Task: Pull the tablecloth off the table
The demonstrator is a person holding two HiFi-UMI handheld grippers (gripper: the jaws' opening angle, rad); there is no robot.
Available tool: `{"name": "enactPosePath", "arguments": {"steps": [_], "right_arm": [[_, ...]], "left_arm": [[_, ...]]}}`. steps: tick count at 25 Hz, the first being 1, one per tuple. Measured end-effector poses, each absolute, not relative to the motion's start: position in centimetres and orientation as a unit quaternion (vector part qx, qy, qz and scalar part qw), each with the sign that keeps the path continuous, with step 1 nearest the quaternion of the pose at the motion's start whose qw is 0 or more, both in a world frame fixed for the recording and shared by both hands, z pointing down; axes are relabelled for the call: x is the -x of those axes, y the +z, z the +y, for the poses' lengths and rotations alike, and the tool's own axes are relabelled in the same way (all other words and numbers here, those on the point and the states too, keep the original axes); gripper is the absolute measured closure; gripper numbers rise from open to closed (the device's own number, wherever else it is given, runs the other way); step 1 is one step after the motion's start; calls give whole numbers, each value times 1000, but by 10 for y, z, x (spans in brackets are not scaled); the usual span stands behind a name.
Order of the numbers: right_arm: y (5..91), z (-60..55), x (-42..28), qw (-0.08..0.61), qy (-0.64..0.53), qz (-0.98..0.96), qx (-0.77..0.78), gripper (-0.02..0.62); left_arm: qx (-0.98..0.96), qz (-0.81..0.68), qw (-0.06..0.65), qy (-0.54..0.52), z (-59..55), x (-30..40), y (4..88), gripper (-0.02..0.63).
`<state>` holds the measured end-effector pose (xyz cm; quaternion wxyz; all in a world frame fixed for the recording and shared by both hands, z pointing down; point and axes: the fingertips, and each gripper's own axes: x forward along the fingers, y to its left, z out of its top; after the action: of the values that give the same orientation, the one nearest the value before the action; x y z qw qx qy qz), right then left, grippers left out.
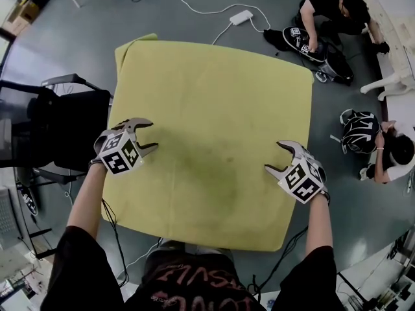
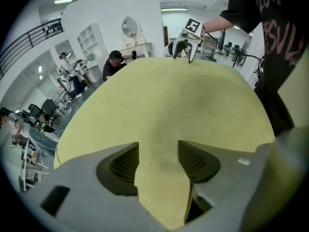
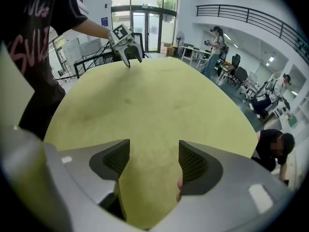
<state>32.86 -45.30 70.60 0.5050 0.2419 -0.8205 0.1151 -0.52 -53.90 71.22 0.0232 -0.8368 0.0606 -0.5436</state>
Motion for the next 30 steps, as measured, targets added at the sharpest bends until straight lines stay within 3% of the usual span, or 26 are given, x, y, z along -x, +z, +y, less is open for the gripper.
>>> {"name": "enactPosePath", "arguments": {"steps": [5, 7, 19, 30], "right_arm": [[720, -458, -325, 497, 142, -824, -232, 267], [726, -457, -325, 507, 146, -821, -218, 273], [727, -461, -329, 484, 166, -833, -209, 312], [724, -466, -329, 463, 157, -847, -209, 377]], "left_arm": [[824, 24, 16, -566, -540, 3, 728, 388], [827, 15, 3, -563, -540, 3, 729, 372], [828, -8, -27, -560, -536, -3, 729, 419], [829, 60, -37, -555, -527, -1, 729, 548]]}}
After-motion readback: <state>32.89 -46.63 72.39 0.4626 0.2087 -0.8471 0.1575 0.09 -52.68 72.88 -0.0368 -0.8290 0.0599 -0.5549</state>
